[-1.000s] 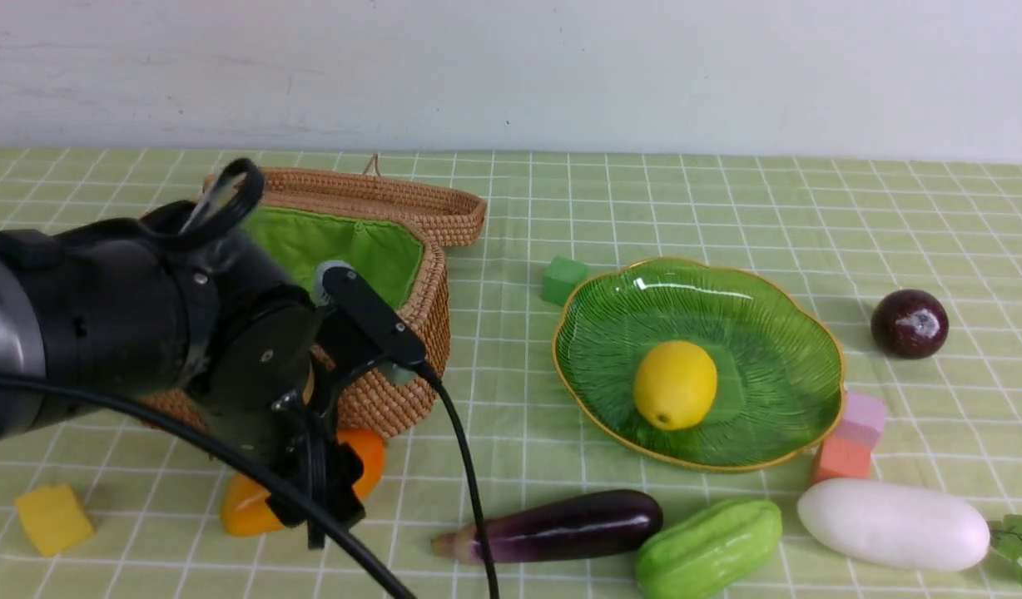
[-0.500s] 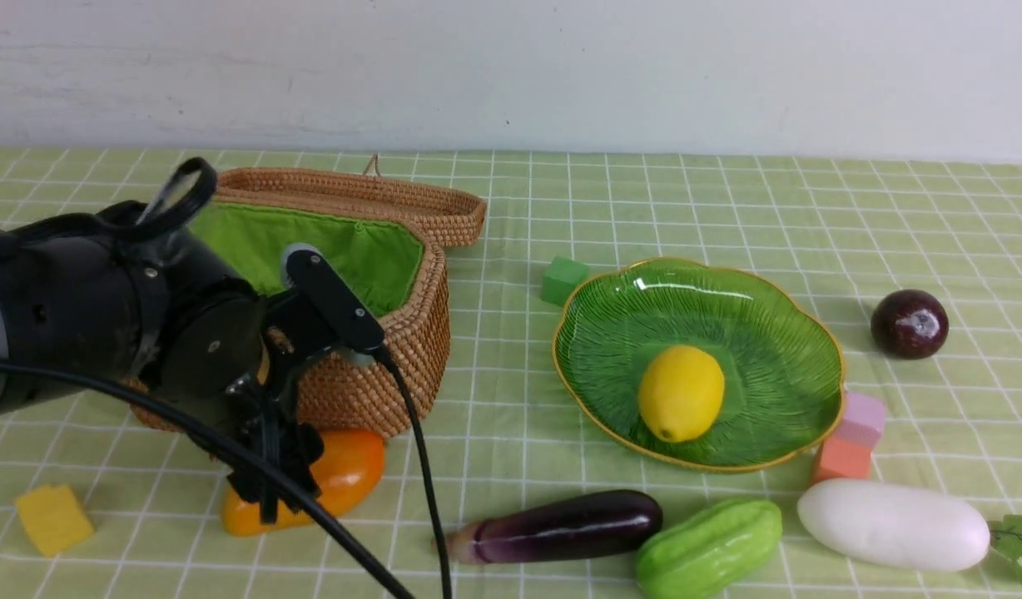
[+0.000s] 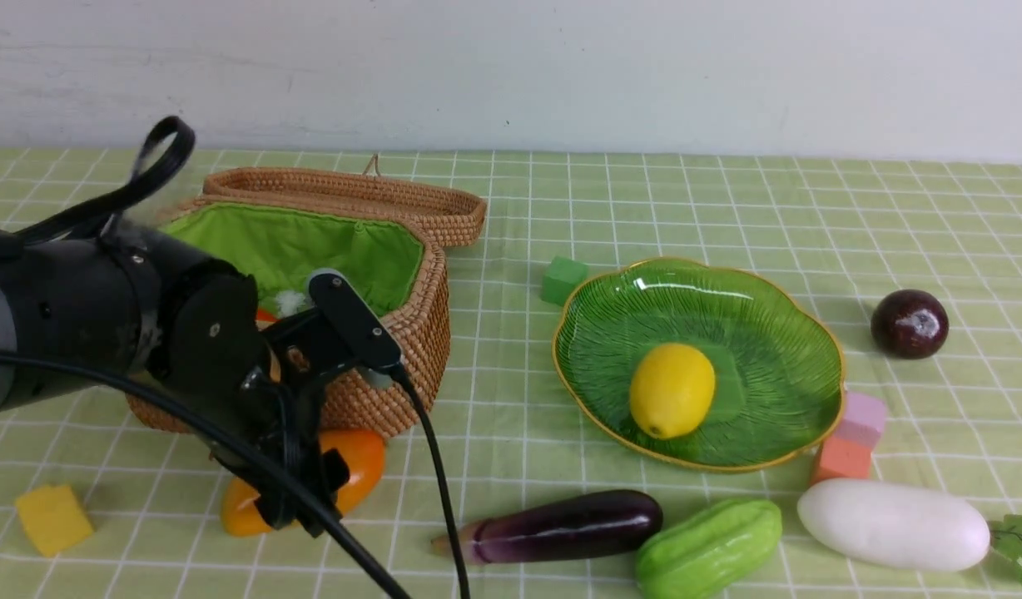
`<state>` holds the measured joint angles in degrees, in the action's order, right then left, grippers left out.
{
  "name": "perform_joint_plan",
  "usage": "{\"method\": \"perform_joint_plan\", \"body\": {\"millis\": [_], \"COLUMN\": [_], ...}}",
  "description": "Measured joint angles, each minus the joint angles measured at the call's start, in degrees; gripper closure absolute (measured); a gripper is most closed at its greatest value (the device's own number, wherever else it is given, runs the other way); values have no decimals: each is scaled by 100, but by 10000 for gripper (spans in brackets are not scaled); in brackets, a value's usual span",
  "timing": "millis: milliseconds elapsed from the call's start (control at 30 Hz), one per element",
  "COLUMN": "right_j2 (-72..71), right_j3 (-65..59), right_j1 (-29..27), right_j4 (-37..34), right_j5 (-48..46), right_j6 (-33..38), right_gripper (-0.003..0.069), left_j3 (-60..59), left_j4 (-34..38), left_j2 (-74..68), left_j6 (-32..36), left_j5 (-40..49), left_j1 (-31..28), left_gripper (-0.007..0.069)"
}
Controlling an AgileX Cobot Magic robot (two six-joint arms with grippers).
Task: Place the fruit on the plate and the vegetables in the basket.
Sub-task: Grab the mango with your left arm and place it on the right plate
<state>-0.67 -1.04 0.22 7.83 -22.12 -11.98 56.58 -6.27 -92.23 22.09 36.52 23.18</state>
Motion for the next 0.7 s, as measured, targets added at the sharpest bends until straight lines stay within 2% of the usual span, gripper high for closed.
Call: {"method": "perform_joint_plan", "body": {"millis": [267, 700], "right_j2": [0, 0], "right_j3": [0, 0], "right_j1": [0, 0], "right_j4": [0, 0], "right_j5": [0, 0], "right_j6": [0, 0], "right_gripper": [417, 417], "left_j3": [20, 147], "left_j4": [-300, -329], "left_j2": [-365, -626], "left_j6": [-133, -285], "left_j5": [-262, -276], "left_j1": [0, 6], "left_gripper": [87, 94]}}
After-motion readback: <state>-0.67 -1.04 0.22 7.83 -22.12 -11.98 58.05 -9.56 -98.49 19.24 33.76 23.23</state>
